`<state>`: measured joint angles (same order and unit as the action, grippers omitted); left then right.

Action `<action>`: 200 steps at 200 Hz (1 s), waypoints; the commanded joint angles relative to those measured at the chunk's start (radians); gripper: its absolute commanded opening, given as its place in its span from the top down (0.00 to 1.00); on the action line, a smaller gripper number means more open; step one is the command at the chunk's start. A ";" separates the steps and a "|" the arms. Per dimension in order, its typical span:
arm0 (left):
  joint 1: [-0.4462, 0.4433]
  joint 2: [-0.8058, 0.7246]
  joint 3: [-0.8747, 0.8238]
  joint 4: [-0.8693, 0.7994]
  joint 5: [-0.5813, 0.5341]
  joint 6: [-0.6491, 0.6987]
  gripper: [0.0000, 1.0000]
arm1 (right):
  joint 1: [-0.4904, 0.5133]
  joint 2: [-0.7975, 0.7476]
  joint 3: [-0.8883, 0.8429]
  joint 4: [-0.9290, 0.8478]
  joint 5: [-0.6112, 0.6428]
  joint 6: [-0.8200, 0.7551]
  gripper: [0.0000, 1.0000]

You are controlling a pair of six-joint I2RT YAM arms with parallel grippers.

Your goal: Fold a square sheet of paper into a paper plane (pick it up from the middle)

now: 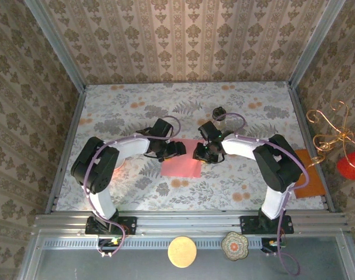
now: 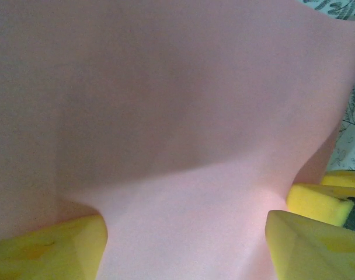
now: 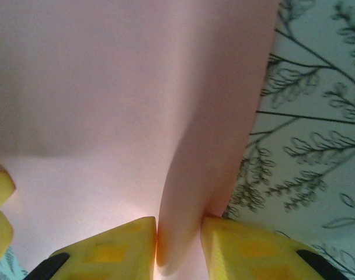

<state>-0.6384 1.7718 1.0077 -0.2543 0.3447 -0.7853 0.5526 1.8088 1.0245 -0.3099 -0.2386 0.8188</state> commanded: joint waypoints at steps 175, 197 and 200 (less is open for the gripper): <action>0.066 -0.076 -0.144 0.064 0.013 -0.060 0.13 | -0.041 -0.044 -0.012 0.010 -0.078 -0.024 0.66; 0.066 -0.077 -0.146 0.064 0.013 -0.061 0.14 | -0.036 0.001 0.019 0.017 -0.084 -0.026 0.71; 0.067 -0.077 -0.146 0.063 0.013 -0.061 0.14 | -0.036 0.006 0.022 0.016 -0.084 -0.027 0.71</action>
<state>-0.5831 1.6932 0.8875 -0.1253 0.3824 -0.8429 0.5083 1.7733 1.0023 -0.3092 -0.2813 0.8036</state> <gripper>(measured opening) 0.866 0.303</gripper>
